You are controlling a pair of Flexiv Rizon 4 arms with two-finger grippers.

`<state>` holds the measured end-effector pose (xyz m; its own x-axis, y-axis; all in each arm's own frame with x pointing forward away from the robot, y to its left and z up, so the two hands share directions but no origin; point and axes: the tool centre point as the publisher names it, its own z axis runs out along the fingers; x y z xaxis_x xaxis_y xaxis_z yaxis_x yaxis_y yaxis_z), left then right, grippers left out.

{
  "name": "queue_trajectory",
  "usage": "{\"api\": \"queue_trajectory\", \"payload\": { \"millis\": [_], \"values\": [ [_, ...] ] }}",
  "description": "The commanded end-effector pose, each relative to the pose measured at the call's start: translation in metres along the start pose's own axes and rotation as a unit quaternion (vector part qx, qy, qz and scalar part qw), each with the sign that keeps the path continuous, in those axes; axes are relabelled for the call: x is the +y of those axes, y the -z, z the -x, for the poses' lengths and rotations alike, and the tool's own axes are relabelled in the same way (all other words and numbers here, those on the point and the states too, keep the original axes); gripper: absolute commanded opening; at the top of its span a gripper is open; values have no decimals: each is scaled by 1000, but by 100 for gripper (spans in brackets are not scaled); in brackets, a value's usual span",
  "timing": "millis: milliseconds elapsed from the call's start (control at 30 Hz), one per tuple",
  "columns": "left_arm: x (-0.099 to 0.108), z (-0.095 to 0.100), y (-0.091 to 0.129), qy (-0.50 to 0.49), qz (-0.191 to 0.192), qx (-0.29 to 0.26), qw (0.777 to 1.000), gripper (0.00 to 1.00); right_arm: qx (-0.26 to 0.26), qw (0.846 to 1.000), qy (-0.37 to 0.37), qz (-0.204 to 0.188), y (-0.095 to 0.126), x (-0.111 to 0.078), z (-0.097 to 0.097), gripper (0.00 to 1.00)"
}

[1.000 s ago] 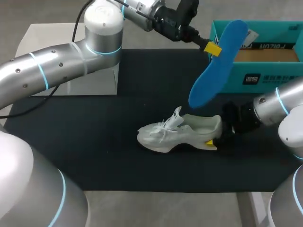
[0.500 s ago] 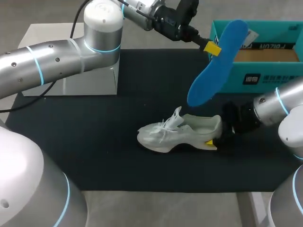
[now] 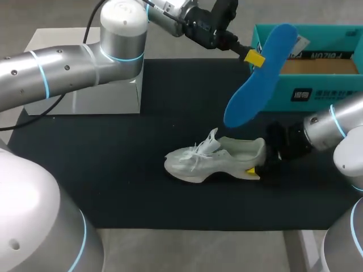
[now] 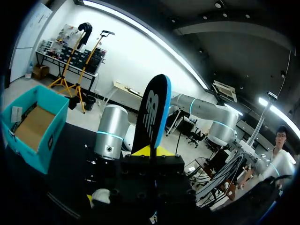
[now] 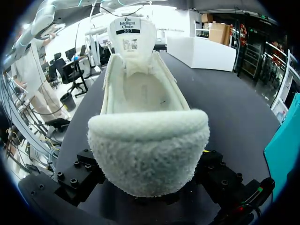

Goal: Take the shoe out of the shoebox, open the shoe tongue, remove and reinsert the insole, then place the shoe into the shoebox

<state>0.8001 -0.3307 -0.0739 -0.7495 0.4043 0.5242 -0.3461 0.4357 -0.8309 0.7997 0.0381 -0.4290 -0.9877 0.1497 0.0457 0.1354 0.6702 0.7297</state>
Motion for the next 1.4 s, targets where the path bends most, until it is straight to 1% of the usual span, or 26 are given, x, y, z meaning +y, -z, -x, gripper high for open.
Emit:
{"api": "queue_trajectory", "payload": {
  "millis": [33, 100, 200, 300, 367, 400, 433, 467, 500, 600, 667, 700, 767, 967, 1000, 1133, 1200, 1233, 1367, 1400],
  "values": [
    [0, 1, -1, 0, 0, 0, 1000, 0, -2, 1000, 0, -1, -1, 1, -1, 0],
    [0, -10, -5, -5, -28, 8, 1000, 0, -2, 1000, 0, -1, -1, 1, -1, 0],
    [1, -35, -6, -10, -72, 14, 997, 0, -2, 1000, 0, -1, -1, 1, -1, 0],
    [4, -59, -4, -8, -95, 16, 995, 0, -2, 1000, 0, -1, -1, 1, -1, 0],
    [6, -80, -4, -8, -106, 12, 994, 0, -2, 1000, 0, -1, -1, 1, -1, 0],
    [6, -86, -4, -9, -107, 11, 994, 0, -2, 1000, 0, -1, -1, 1, -1, 0],
    [7, -96, -3, -15, -113, 9, 993, 0, -2, 1000, 0, -1, -1, 1, -1, 0],
    [7, -100, -3, -15, -117, 6, 993, 0, -2, 1000, 0, -1, -1, 1, -1, 0],
    [6, -110, -4, -12, -129, 3, 992, 0, -2, 1000, 0, -1, -1, 1, -1, 0],
    [6, -130, -6, 1, -162, -1, 987, 0, -2, 1000, 0, -1, -1, 1, -1, 0],
    [5, -146, -7, -1, -187, 3, 982, 0, -2, 1000, 0, -1, -1, 1, -1, 0],
    [5, -153, -8, -2, -193, 5, 981, 0, -2, 1000, 0, -1, -1, 1, -1, 0],
    [4, -168, -11, 4, -214, 19, 977, 0, -2, 1000, 0, -1, -1, 1, -1, 0],
    [4, -206, -14, -5, -226, 15, 974, 0, -2, 1000, 0, -1, -1, 1, -1, 0],
    [4, -209, -14, -5, -227, 13, 974, 0, -2, 1000, 0, -1, -1, 1, -1, 0],
    [3, -234, -15, -5, -236, 12, 972, 0, -2, 1000, 0, -1, -1, 1, -1, 0],
    [2, -242, -17, -3, -245, 22, 969, 0, -2, 1000, 0, -1, -1, 1, -1, 0],
    [1, -249, -19, -3, -245, 24, 969, 0, -2, 1000, 0, -1, -1, 1, -1, 5],
    [-2, -269, -23, 1, -244, 35, 969, 0, -2, 1000, 0, -1, -1, 1, -1, 17],
    [-4, -274, -25, 0, -243, 35, 969, 0, -2, 1000, 0, -1, -1, 1, -1, 21]
  ]
}}
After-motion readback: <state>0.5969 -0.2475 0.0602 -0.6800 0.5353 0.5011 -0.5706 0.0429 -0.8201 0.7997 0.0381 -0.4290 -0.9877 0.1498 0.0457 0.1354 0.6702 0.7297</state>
